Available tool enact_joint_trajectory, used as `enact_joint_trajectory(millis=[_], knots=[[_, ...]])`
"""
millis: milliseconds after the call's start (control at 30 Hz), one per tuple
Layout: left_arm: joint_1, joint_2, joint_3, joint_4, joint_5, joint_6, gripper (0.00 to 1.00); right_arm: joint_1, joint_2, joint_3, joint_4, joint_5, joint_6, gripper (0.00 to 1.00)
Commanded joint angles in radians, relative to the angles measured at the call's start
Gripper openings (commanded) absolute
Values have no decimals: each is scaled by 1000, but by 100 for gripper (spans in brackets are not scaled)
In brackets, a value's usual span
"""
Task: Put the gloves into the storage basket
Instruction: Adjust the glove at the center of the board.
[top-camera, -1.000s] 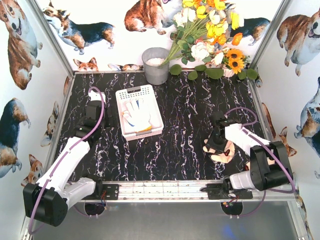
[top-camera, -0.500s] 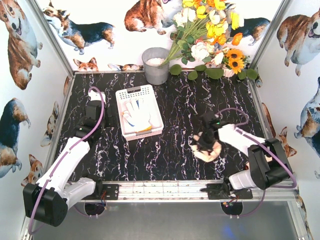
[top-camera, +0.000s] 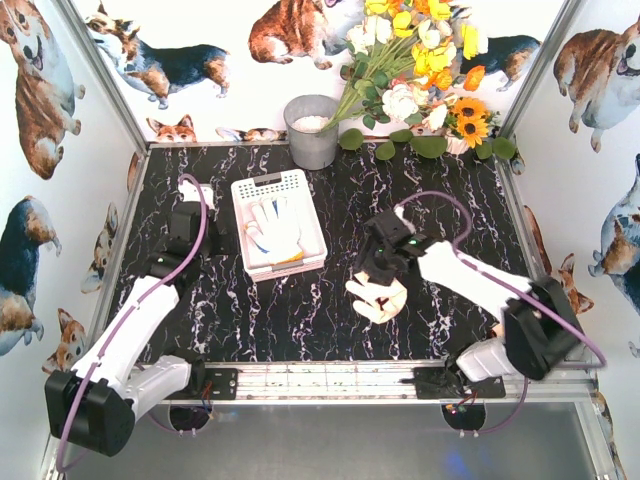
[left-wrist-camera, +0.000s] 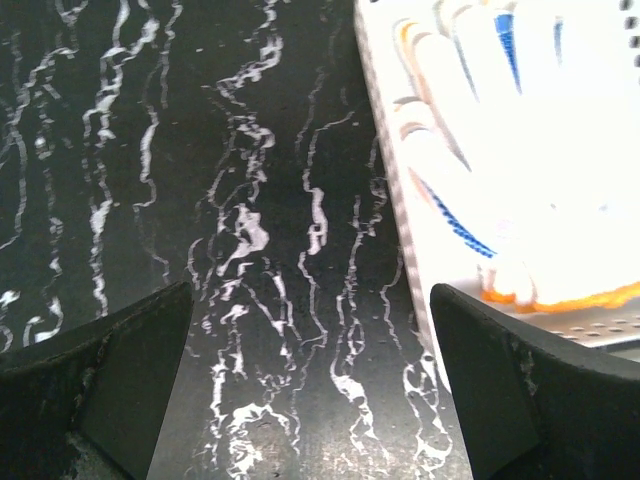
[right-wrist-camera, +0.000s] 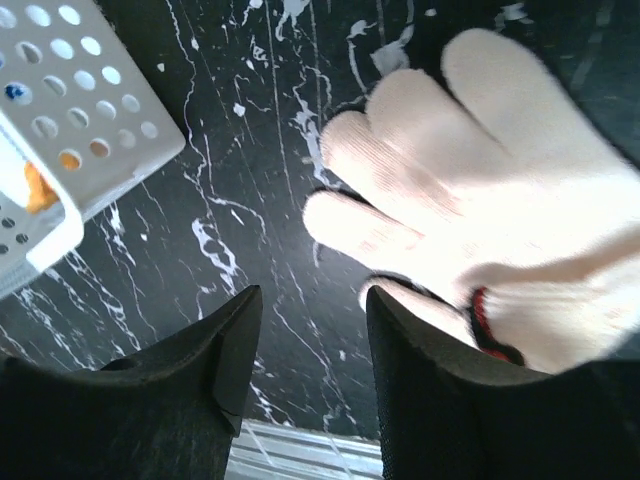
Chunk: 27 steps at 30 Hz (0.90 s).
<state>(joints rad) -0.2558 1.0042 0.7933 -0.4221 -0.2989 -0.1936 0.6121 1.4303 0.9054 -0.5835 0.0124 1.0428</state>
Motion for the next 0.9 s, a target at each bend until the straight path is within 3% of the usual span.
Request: enact_joint_trajectory(millis=[0, 100, 267, 467, 633, 867], knots=[[-9, -39, -27, 52, 147, -7, 97, -39, -175, 17, -162, 109, -124, 50], [-86, -51, -29, 77, 223, -97, 92, -103, -295, -34, -249, 138, -212, 51], [-378, -5, -51, 184, 169, -302, 90, -121, -450, -49, -402, 226, -329, 60], [-636, 213, 36, 352, 155, -475, 86, -117, -468, -73, -389, 102, -340, 73], [-746, 398, 128, 405, 153, -529, 77, -97, -387, -71, -309, 21, -331, 74], [-776, 560, 139, 493, 203, -626, 60, -63, -238, -62, -255, -34, -316, 71]])
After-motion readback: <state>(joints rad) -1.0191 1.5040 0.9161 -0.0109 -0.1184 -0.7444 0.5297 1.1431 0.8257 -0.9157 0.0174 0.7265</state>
